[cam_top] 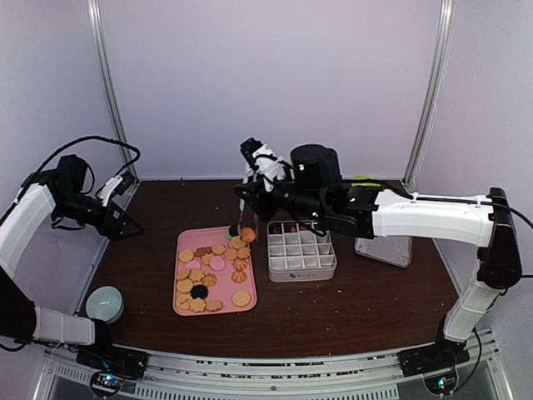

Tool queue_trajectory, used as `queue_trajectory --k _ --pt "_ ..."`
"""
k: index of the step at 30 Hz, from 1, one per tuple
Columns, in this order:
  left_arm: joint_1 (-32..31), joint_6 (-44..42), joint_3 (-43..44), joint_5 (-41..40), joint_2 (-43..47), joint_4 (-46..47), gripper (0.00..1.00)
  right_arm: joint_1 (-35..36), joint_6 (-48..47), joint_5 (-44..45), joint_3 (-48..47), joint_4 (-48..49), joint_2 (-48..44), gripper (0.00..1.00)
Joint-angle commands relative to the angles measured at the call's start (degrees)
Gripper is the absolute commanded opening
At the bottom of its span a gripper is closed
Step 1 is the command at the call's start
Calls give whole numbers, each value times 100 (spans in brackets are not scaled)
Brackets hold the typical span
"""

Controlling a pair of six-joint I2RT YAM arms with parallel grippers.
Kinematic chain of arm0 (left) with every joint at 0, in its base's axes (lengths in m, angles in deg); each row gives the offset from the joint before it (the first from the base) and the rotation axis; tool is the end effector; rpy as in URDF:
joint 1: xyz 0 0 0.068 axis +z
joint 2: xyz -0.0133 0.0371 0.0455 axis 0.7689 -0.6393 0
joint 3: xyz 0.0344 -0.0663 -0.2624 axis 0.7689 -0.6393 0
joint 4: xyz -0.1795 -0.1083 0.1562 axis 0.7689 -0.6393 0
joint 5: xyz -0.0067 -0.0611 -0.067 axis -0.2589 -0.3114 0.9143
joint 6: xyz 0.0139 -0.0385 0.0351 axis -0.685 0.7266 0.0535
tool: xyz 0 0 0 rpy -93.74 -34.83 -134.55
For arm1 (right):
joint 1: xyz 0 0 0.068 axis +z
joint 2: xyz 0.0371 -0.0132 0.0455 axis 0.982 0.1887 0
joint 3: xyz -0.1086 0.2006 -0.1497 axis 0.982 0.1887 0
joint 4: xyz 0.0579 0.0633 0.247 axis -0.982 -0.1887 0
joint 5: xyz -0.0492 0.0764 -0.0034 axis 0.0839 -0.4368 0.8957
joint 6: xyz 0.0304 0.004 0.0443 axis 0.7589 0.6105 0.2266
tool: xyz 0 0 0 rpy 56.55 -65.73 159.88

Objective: Pack the cookies
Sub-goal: Place the fake cookies in the empty pocket of the box.

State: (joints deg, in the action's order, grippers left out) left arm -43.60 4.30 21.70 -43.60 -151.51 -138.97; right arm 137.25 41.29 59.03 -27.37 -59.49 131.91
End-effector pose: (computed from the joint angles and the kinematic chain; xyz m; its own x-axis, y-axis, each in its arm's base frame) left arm 0.2115 0.0022 0.3179 -0.7214 0.2733 -0.6364 0.5645 0.7643 -0.3118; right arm 0.2181 0.3513 0.3431 -0.0589 -0.1762 -0.9826 -0.8556 0.5161 -0.0412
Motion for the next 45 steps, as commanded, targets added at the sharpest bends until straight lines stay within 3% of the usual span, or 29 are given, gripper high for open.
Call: queue_trajectory --k 1,8,14,45 --pt "39 -86 19 122 77 14 85 -807 -141 406 482 -83 -543 16" --pt "36 -87 18 128 66 14 85 -1744 -163 572 999 -97 -832 16" --pt "36 -83 45 114 48 19 85 -2119 -129 581 1028 -40 -745 17" --pt "31 -81 129 101 36 -3 85 -2265 -52 404 959 -16 -324 35"
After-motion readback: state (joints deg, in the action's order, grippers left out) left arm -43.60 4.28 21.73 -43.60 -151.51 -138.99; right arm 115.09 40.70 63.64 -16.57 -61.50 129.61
